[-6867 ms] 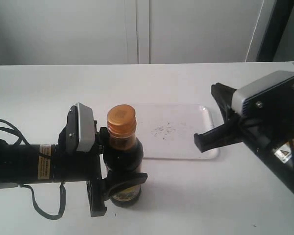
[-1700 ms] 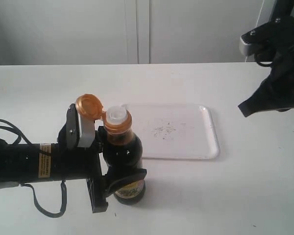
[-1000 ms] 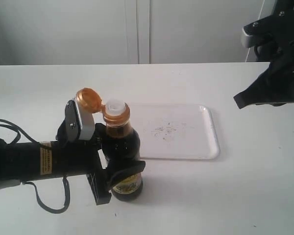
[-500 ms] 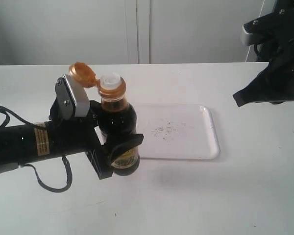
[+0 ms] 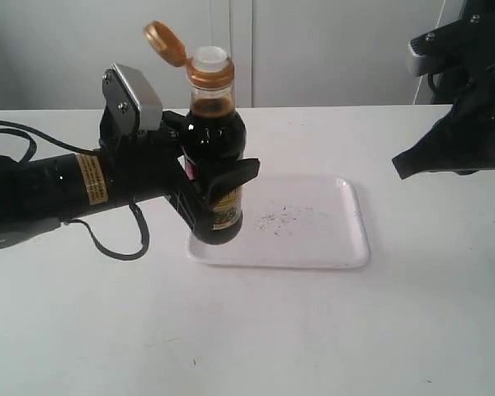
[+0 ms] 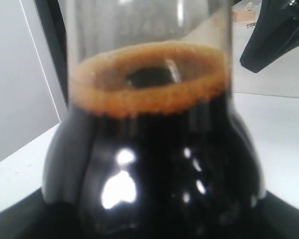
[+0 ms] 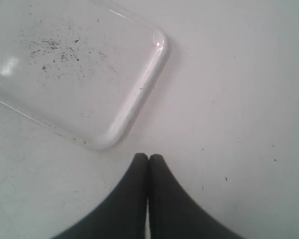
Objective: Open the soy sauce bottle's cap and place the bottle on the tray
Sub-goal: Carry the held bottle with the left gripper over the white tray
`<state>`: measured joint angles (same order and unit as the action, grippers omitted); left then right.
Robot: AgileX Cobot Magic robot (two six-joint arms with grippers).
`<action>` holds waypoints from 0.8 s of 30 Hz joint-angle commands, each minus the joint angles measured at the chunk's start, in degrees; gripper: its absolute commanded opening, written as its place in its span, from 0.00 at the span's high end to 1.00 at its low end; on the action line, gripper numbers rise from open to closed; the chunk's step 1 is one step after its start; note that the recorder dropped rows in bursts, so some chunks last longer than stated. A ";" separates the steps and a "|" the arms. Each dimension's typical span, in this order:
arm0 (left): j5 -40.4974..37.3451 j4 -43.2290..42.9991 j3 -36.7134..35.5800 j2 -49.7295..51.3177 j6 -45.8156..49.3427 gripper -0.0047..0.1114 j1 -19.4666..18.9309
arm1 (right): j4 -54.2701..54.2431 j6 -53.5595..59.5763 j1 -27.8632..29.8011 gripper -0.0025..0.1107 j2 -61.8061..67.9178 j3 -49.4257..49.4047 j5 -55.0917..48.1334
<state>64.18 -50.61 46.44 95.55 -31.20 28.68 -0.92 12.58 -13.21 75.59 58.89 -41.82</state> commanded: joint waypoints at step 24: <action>2.98 4.47 15.44 13.91 -1.61 0.96 3.43 | 0.13 -0.39 0.37 0.98 -0.05 0.34 0.83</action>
<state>63.04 -49.05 59.77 109.67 -32.39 31.88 -0.92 12.58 -13.21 75.59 58.89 -41.42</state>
